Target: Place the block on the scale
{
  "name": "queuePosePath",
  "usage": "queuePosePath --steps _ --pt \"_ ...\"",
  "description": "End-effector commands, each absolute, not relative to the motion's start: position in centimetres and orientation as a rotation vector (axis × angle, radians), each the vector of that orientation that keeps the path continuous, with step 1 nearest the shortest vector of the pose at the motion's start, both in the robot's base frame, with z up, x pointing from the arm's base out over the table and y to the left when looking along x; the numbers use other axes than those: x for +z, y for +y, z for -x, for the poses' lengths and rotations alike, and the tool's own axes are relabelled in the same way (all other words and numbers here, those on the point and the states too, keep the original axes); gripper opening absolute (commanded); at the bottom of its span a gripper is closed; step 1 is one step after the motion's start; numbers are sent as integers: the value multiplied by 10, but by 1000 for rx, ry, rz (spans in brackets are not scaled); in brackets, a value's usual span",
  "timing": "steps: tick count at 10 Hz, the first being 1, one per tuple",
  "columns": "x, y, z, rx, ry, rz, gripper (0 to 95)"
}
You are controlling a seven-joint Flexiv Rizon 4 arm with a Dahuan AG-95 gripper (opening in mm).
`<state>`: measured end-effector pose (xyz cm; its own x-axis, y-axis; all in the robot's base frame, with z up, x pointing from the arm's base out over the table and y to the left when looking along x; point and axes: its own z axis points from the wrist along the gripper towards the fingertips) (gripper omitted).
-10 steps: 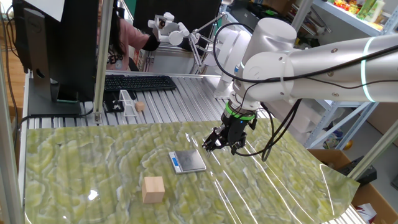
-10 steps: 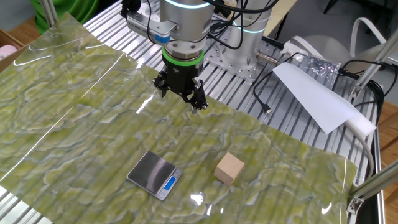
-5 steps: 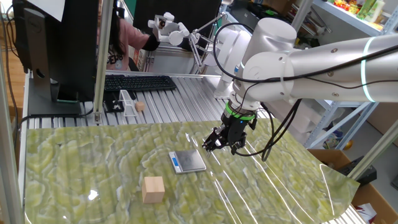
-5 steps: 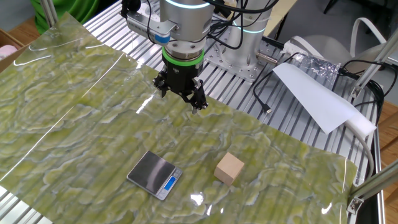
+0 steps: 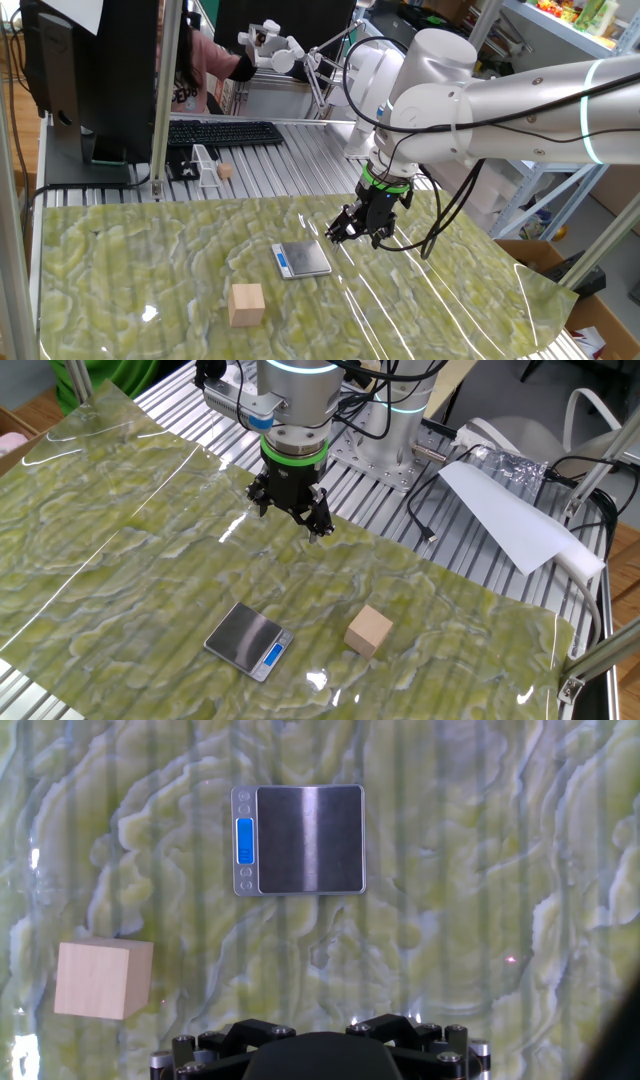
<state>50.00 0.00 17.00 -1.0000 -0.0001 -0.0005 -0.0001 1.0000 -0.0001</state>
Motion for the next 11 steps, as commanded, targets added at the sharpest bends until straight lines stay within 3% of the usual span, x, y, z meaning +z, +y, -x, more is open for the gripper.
queuePosePath --steps 1,11 --pt "170 0 -500 4 3134 -219 0" --pt "167 1 -492 10 3135 -211 0"
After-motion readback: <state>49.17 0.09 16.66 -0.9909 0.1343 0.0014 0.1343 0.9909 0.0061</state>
